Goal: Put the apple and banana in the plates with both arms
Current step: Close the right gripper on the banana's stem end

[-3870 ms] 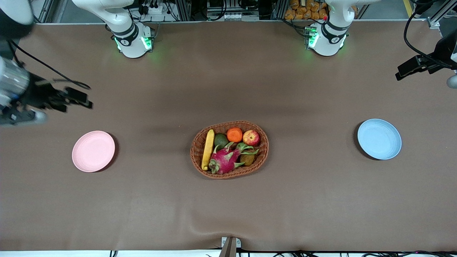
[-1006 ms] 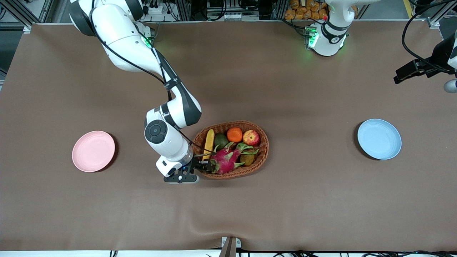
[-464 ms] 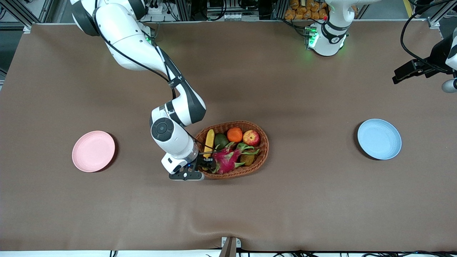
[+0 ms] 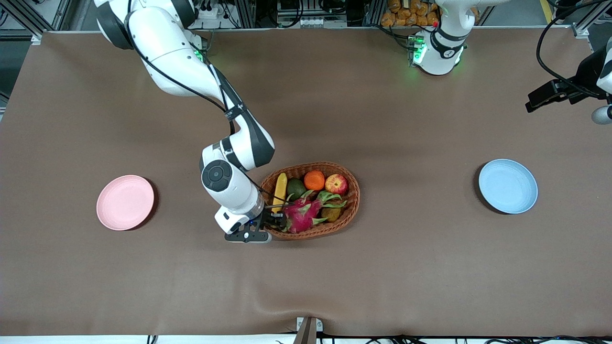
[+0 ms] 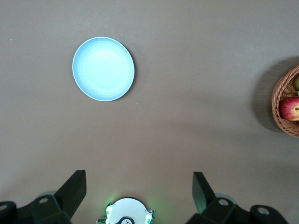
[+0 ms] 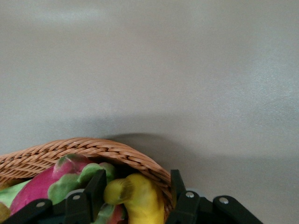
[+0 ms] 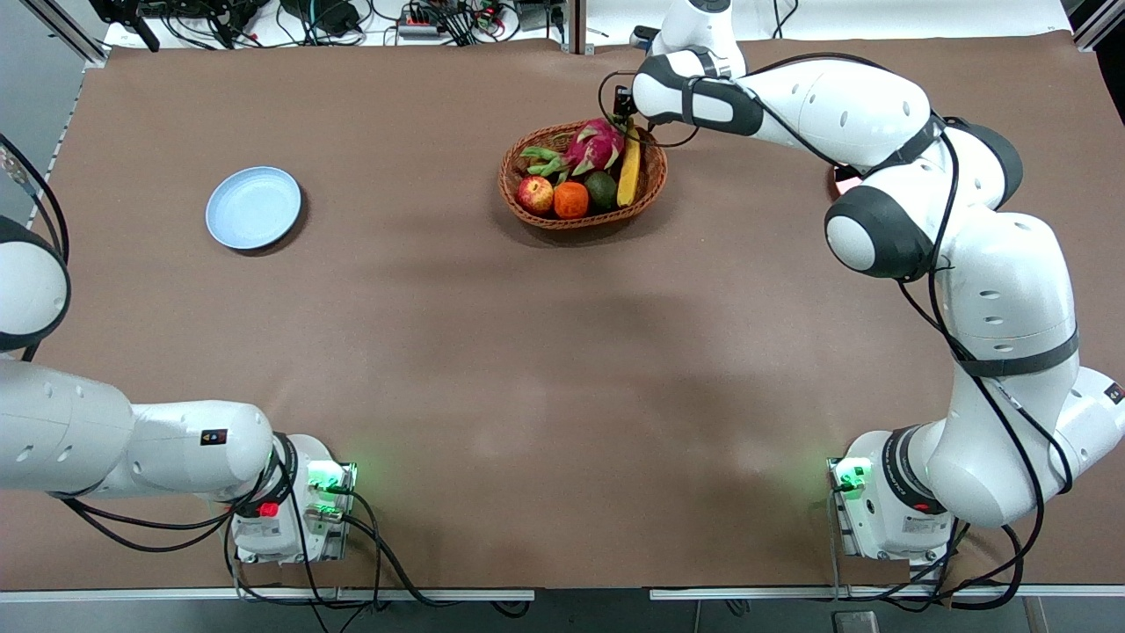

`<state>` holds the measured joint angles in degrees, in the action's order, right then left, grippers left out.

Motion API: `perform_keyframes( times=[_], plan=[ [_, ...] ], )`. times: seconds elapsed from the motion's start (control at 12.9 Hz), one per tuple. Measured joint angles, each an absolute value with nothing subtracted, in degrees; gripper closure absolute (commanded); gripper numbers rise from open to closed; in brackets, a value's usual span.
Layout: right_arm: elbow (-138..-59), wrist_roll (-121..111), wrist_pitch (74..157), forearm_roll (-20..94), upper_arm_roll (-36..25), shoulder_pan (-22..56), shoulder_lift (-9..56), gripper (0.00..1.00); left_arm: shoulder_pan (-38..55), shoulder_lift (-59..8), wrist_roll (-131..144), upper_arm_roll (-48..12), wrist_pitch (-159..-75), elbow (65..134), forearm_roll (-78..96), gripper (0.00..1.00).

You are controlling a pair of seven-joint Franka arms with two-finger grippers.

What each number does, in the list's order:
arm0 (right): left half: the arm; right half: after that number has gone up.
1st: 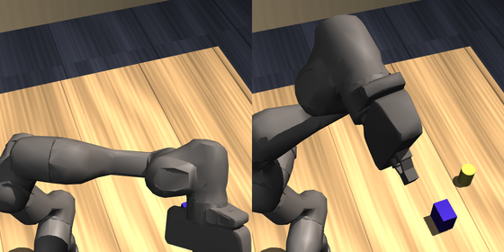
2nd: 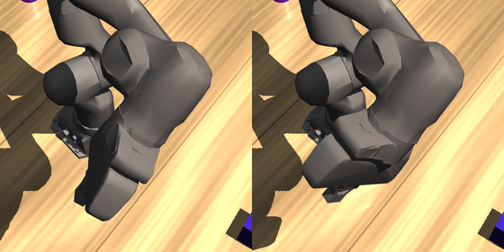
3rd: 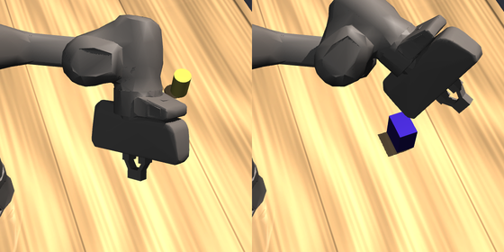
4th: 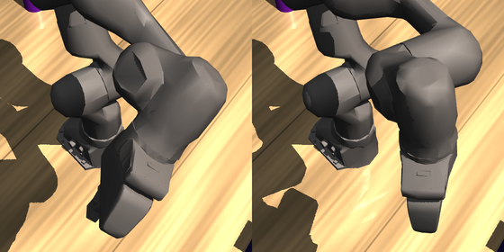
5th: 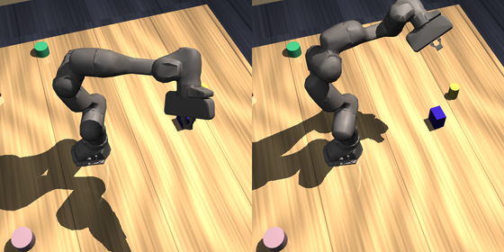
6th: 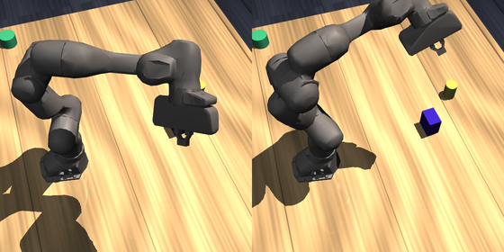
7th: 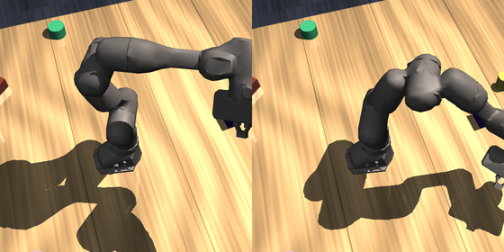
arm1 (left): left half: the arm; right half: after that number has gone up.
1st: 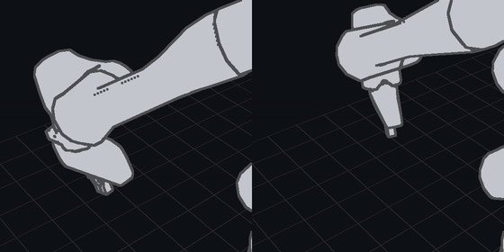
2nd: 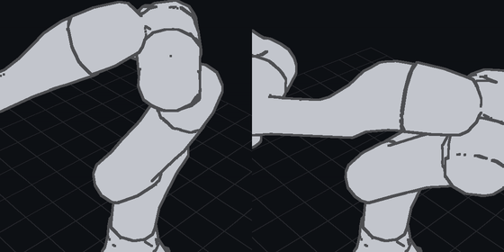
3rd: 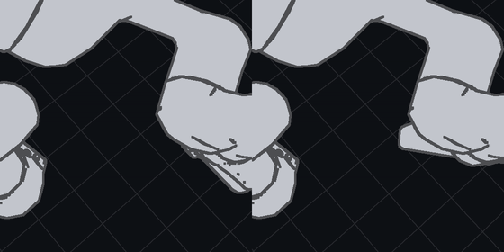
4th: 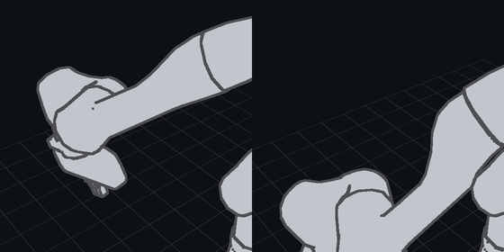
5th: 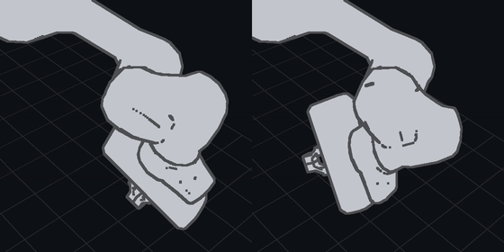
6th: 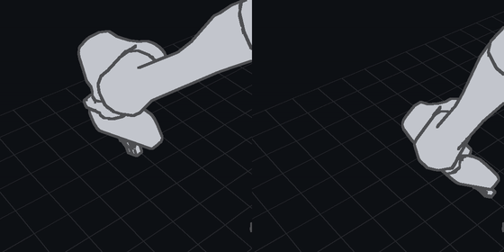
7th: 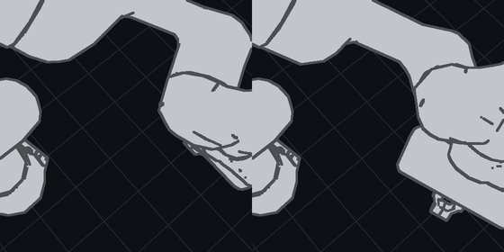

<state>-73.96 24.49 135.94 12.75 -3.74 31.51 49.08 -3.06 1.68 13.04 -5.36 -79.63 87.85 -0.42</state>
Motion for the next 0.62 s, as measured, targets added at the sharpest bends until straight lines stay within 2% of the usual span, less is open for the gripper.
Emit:
perform_keyframes(
  times=[0.62],
  plan=[
    [-74.0, 24.6, 135.9, 12.8, -3.7, 31.7, 49.3, 0.43, -2.8, 1.7, 13.0, -5.6, -79.6, 87.8, -0.3, 0.00]
  ],
)
